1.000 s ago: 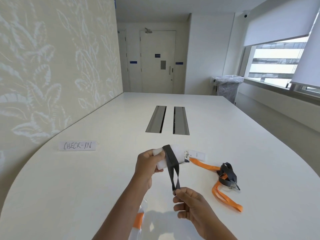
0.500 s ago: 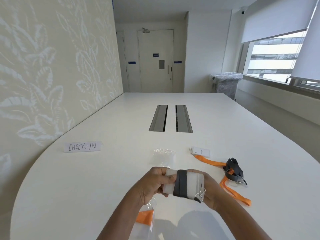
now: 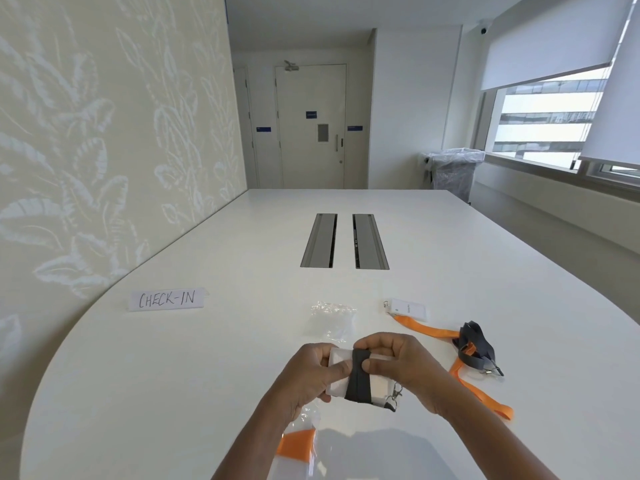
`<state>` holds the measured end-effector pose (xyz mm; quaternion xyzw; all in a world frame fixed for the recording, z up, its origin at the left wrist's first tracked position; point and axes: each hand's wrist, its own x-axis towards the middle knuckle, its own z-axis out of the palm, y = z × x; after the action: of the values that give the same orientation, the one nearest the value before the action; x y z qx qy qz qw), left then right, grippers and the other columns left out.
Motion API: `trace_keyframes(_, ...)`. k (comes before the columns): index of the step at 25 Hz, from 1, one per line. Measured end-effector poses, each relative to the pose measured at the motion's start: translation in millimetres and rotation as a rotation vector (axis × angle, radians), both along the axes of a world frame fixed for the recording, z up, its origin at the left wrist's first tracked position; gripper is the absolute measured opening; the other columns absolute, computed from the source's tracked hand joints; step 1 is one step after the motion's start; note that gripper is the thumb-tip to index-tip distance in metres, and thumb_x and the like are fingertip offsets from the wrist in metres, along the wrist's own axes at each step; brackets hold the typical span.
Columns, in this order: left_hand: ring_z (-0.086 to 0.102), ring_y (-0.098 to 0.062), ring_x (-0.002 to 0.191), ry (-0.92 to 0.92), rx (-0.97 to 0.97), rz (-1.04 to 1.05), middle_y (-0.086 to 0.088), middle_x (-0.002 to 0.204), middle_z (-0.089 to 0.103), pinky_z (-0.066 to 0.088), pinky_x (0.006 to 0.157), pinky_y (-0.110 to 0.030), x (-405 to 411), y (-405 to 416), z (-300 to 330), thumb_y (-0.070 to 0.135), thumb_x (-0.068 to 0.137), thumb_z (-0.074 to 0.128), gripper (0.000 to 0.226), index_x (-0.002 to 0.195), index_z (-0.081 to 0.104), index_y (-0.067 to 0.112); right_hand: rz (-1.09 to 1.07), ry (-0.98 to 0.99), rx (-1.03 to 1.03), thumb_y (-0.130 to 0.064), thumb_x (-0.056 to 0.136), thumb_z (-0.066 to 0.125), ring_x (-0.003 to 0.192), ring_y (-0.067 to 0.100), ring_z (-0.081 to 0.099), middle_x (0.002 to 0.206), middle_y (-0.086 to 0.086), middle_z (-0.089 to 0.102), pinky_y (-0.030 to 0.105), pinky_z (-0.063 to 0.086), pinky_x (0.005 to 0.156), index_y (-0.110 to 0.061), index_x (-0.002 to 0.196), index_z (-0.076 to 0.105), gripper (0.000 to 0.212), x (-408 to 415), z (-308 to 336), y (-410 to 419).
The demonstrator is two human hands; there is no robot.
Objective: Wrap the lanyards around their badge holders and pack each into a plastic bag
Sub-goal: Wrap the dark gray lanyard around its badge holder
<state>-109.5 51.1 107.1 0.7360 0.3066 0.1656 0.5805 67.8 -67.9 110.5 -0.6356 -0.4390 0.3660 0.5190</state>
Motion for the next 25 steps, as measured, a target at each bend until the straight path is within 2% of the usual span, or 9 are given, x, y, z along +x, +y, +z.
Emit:
trace_keyframes(2,0.063,-0.015,0.075,0.01,0.035,-0.002,-0.007,0.101,0.072,0.05,0.056,-0.024,4,-1,-3,0.032,0.093,0.067,0.013,0.104,0.067,0.025,-0.037,-0.064,0.006,-0.011,0.082,0.077,0.095,0.022,0.072,0.099,-0.003,0.078,0.037,0.058,0.085,-0.035,0.099,0.073,0.029,-2,0,-1)
trace_keyframes(5,0.061,-0.015,0.08,0.028,0.046,-0.088,-0.002,0.101,0.07,0.049,0.058,-0.025,7,-3,-7,0.031,0.098,0.058,0.015,0.112,0.064,0.028,-0.039,-0.087,0.005,-0.016,0.08,0.074,0.089,0.019,0.073,0.099,-0.006,0.077,0.032,0.057,0.072,-0.045,0.1,0.067,0.036,-6,-3,-5)
trace_keyframes(8,0.061,-0.014,0.082,0.044,0.007,-0.139,0.001,0.096,0.068,0.049,0.059,-0.025,8,-6,-12,0.042,0.093,0.055,0.027,0.113,0.064,0.028,-0.06,-0.12,0.004,-0.014,0.081,0.075,0.092,0.015,0.072,0.1,-0.008,0.077,0.033,0.06,0.081,-0.041,0.1,0.071,0.033,-3,-10,-10)
trace_keyframes(10,0.062,-0.013,0.077,0.031,0.011,-0.11,0.001,0.091,0.07,0.05,0.057,-0.025,12,-11,-18,0.05,0.089,0.061,0.031,0.108,0.067,0.026,-0.058,-0.109,0.005,-0.012,0.084,0.076,0.094,0.015,0.072,0.1,-0.007,0.078,0.036,0.06,0.087,-0.037,0.099,0.075,0.029,-1,-15,-12)
trace_keyframes(14,0.067,-0.019,0.074,0.027,0.066,0.109,-0.004,0.091,0.071,0.054,0.051,-0.027,29,-23,-35,0.033,0.087,0.074,0.013,0.097,0.07,0.026,-0.115,-0.137,-0.095,-0.014,0.085,0.076,0.091,0.016,0.072,0.095,-0.011,0.076,0.037,0.062,0.082,-0.037,0.093,0.079,0.025,8,-25,-12)
trace_keyframes(18,0.065,-0.017,0.072,0.146,0.06,0.17,-0.001,0.092,0.071,0.054,0.05,-0.026,47,-30,-49,0.035,0.084,0.076,0.016,0.095,0.071,0.024,-0.131,-0.125,-0.212,-0.014,0.084,0.076,0.094,0.019,0.07,0.094,-0.009,0.076,0.032,0.06,0.077,-0.036,0.088,0.08,0.023,19,-37,-10)
trace_keyframes(22,0.061,-0.021,0.06,0.318,0.1,0.221,0.002,0.081,0.07,0.05,0.06,-0.026,62,-29,-53,0.041,0.079,0.075,0.02,0.087,0.071,0.024,-0.151,-0.144,-0.264,-0.015,0.081,0.076,0.09,0.014,0.069,0.088,-0.012,0.076,0.025,0.057,0.072,-0.035,0.084,0.08,0.021,25,-50,-5)
trace_keyframes(25,0.06,-0.024,0.062,0.437,0.083,0.19,-0.003,0.073,0.066,0.053,0.066,-0.03,74,-22,-46,0.039,0.075,0.071,0.023,0.082,0.073,0.017,-0.201,-0.194,-0.292,-0.019,0.082,0.073,0.091,0.009,0.066,0.091,-0.013,0.073,0.021,0.053,0.069,-0.033,0.083,0.078,0.015,30,-57,2)
